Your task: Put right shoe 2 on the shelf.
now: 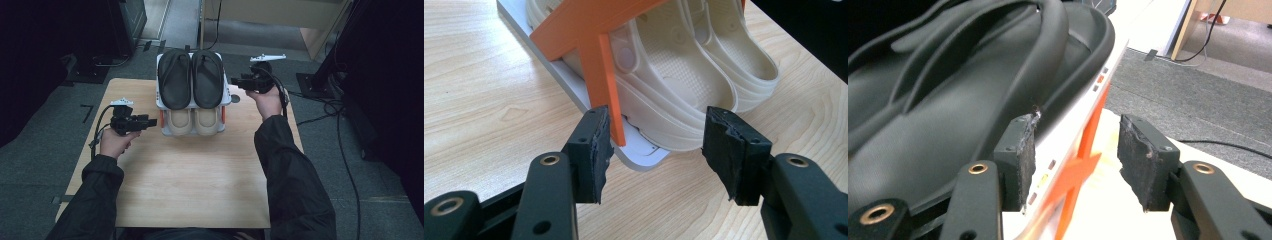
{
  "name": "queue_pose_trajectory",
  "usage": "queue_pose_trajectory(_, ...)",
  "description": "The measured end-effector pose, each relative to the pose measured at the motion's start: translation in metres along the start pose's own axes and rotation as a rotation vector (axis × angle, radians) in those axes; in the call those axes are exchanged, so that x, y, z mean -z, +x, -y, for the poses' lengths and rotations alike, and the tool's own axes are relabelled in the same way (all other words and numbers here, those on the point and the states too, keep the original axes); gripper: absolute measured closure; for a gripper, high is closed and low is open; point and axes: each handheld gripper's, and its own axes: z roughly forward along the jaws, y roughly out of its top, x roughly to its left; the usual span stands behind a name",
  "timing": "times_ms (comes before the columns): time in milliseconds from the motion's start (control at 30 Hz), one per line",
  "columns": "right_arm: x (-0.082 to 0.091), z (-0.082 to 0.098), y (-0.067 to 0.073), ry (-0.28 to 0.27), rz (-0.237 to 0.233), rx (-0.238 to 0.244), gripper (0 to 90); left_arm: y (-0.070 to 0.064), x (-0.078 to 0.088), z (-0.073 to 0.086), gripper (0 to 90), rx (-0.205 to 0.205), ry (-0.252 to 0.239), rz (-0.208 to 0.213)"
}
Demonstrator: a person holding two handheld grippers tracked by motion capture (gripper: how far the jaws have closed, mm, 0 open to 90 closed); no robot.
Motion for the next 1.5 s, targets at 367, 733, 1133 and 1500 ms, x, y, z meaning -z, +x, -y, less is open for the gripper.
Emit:
queue_pose_trajectory(367,0.006,0.035,-0.003,-0.010,-0.014,0.014,48.8,-0.002,-0.001,0.001,44.0,-0.005,0.000,0.000)
queue_pose_trajectory(733,0.008,0.077,-0.005,-0.004,-0.055,0.001,47.6,-0.009,-0.004,0.005,43.0,-0.018,0.008,0.001)
queue_pose_trajectory(1133,0.008,0.128,0.006,0.006,-0.096,0.012,46.6,-0.020,-0.003,0.012,40.9,-0.053,0.024,0.011)
queue_pose_trajectory(1500,0.008,0.159,0.020,0.008,-0.143,0.018,45.8,-0.035,-0.003,0.018,38.2,-0.112,0.019,0.017)
